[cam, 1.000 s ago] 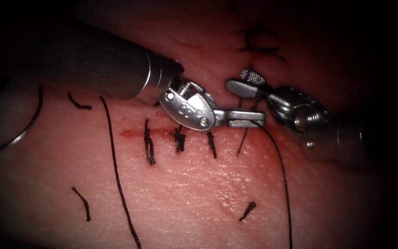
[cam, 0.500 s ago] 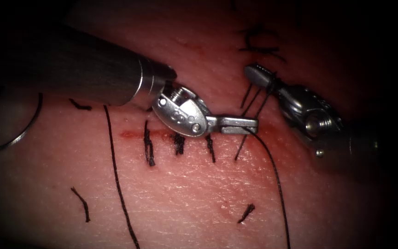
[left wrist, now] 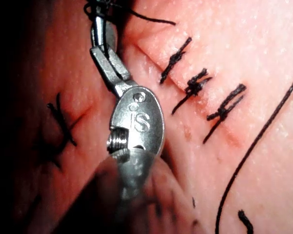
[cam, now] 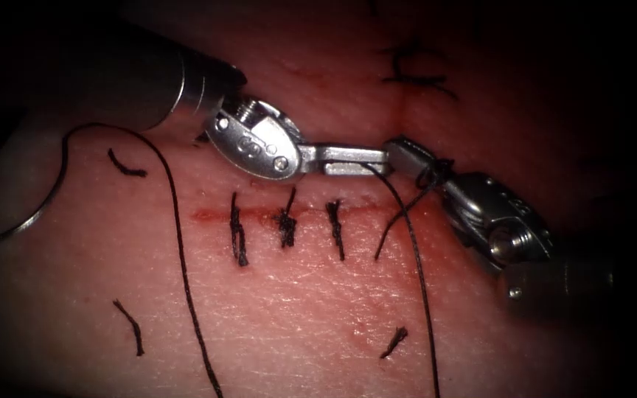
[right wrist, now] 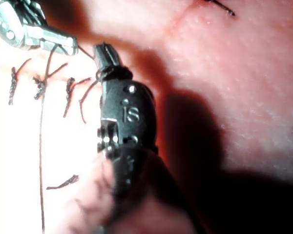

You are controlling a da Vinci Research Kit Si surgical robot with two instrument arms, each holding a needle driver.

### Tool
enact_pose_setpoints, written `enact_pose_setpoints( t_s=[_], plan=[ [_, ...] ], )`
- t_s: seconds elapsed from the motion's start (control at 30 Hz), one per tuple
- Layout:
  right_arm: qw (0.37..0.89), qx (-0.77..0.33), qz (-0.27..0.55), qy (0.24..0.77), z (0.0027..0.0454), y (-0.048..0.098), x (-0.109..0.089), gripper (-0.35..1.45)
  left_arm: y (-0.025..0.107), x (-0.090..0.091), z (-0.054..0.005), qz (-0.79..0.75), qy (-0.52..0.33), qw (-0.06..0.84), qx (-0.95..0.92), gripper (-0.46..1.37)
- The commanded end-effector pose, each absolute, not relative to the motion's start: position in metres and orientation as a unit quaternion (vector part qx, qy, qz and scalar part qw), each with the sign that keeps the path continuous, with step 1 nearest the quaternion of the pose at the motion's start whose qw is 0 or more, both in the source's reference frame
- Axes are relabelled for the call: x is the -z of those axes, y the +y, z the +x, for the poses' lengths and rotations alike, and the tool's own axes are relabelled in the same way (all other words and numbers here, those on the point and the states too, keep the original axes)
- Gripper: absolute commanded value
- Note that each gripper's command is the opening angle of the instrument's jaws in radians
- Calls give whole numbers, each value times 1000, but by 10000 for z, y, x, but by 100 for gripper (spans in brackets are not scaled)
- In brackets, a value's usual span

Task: Wound Closure
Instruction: Pull the right tool down and the left tool up to tension the knot.

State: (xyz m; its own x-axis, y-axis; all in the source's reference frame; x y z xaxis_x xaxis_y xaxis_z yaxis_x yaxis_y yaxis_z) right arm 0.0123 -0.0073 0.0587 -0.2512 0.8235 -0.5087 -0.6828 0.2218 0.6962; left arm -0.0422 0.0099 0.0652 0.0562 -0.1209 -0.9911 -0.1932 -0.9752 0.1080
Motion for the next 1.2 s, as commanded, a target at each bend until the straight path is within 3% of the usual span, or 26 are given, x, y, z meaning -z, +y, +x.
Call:
enact_pose_setpoints(
  t_s=[0.03, 1.2],
  plan=[
    [614, -618, 78, 485, 123, -78, -584, -35, 103, -651, -421, -727, 104, 26, -679, -35],
    [641, -582, 119, 485, 132, -162, -575, -35, 277, -737, -434, -688, 140, 70, -709, -35]
  ],
)
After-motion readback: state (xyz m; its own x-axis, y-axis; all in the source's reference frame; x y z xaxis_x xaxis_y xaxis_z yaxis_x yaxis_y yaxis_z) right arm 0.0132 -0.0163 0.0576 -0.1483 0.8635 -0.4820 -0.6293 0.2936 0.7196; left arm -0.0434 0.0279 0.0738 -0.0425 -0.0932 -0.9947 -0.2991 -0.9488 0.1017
